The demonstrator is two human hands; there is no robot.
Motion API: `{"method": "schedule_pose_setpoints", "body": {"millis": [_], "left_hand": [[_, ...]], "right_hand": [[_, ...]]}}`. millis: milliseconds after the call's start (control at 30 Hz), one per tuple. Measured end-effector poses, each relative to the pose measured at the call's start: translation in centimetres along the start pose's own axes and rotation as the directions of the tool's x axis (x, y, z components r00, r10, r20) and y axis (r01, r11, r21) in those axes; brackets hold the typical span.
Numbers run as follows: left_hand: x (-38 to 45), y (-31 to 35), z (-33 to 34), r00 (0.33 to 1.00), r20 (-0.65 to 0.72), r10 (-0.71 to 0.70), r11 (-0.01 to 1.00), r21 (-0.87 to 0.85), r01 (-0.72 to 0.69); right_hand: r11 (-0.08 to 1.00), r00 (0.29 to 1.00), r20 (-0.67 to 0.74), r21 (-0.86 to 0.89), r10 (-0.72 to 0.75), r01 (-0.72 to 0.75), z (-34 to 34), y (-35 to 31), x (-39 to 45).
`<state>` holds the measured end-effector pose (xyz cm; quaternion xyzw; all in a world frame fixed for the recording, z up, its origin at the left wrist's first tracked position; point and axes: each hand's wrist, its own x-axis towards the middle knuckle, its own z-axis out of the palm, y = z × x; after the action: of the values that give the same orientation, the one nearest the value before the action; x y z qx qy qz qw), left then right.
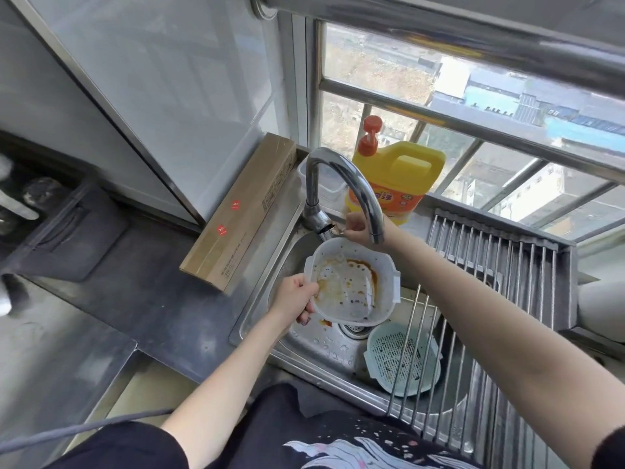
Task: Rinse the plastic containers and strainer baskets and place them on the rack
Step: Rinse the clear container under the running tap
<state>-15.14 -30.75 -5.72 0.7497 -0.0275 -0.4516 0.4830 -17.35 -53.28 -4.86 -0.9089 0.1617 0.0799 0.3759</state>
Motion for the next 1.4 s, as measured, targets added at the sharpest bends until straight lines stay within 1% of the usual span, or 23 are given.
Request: {"method": "schedule_pose_setpoints", "body": {"millis": [100, 233, 300, 367, 433, 500, 533, 567, 600, 667, 733, 800, 900, 1000, 1100, 1267, 1333, 1400], "left_hand": [[0.2, -0.2, -0.1, 1.000, 0.012, -0.011, 1.000, 0.022, 0.011], [0.6, -0.6, -0.3, 1.000, 0.028, -0.009, 1.000, 0.022, 0.008], [0.7, -0.7, -0.3, 0.999, 0.043, -0.001, 1.000, 0.029, 0.000], [0.9, -0.9, -0.3, 0.998, 0.069, 0.005, 0.999, 0.039, -0.008], [1.0, -1.1, -0.2, 0.995, 0.097, 0.006, 0.998, 0.054, -0.011], [1.1, -1.2, 0.1, 0.992, 0.123, 0.012, 0.998, 0.062, -0.019], [1.3, -1.3, 0.4, 0.991, 0.136, 0.016, 0.998, 0.060, -0.024], [1.4, -1.4, 0.6, 0.988, 0.151, 0.018, 0.998, 0.053, -0.026], [1.5, -1.6, 0.9, 0.985, 0.169, 0.016, 0.999, 0.043, -0.024], [1.7, -1.8, 1.4, 0.977, 0.212, 0.003, 1.000, 0.003, -0.004], [1.7, -1.9, 1.8, 0.969, 0.245, -0.012, 0.998, -0.056, 0.027], [1.8, -1.9, 1.9, 0.966, 0.256, -0.021, 0.997, -0.071, 0.041], [1.7, -1.6, 1.7, 0.958, 0.287, -0.025, 1.000, 0.024, 0.019], [1.4, -1.2, 1.3, 0.952, 0.305, -0.013, 0.991, 0.128, -0.027], [1.4, -0.9, 1.1, 0.970, 0.242, -0.004, 0.991, 0.130, -0.028], [2.1, -0.7, 1.5, 0.989, 0.111, 0.102, 0.968, 0.216, -0.124], [2.2, -0.4, 1.8, 0.985, 0.112, 0.128, 0.961, 0.232, -0.151], [2.4, -0.1, 2.1, 0.982, 0.140, 0.127, 0.951, 0.264, -0.160]], "right_hand": [[0.999, 1.000, -0.021, 0.042, 0.016, -0.015, 0.4, 0.3, -0.5], [0.998, 0.999, -0.032, 0.047, 0.039, -0.037, 0.4, -0.1, -1.1], [0.997, 0.997, -0.023, 0.041, 0.071, -0.070, 0.3, -0.2, -1.5], [0.986, 0.986, -0.055, 0.059, 0.160, -0.157, 0.3, -0.1, -2.5], [0.948, 0.942, -0.171, 0.186, 0.289, -0.257, 0.1, 0.1, -4.8], [0.911, 0.867, -0.312, 0.272, 0.389, -0.311, 0.5, 0.9, -8.0], [0.887, 0.825, -0.346, 0.292, 0.447, -0.359, 0.9, 1.4, -9.7], [0.863, 0.791, -0.357, 0.300, 0.497, -0.407, 1.5, 1.7, -11.4], [0.836, 0.769, -0.337, 0.299, 0.543, -0.459, 2.2, 1.9, -12.7], [0.794, 0.762, -0.253, 0.330, 0.596, -0.511, 3.6, 1.9, -14.5], [0.767, 0.765, -0.203, 0.394, 0.611, -0.507, 4.7, 1.7, -15.4], [0.770, 0.751, -0.254, 0.416, 0.609, -0.483, 5.1, 1.6, -15.9], [0.765, 0.709, -0.318, 0.416, 0.630, -0.492, 5.4, 1.3, -16.3], [0.751, 0.698, -0.308, 0.421, 0.646, -0.509, 5.7, 1.0, -16.6], [0.732, 0.696, -0.278, 0.440, 0.662, -0.521, 5.9, 0.7, -16.6], [0.683, 0.668, -0.235, 0.476, 0.705, -0.554, 6.4, 0.3, -16.7], [0.687, 0.655, -0.277, 0.500, 0.703, -0.527, 6.6, 0.1, -16.9], [0.705, 0.632, -0.353, 0.524, 0.690, -0.478, 6.5, -0.1, -17.1]]}}
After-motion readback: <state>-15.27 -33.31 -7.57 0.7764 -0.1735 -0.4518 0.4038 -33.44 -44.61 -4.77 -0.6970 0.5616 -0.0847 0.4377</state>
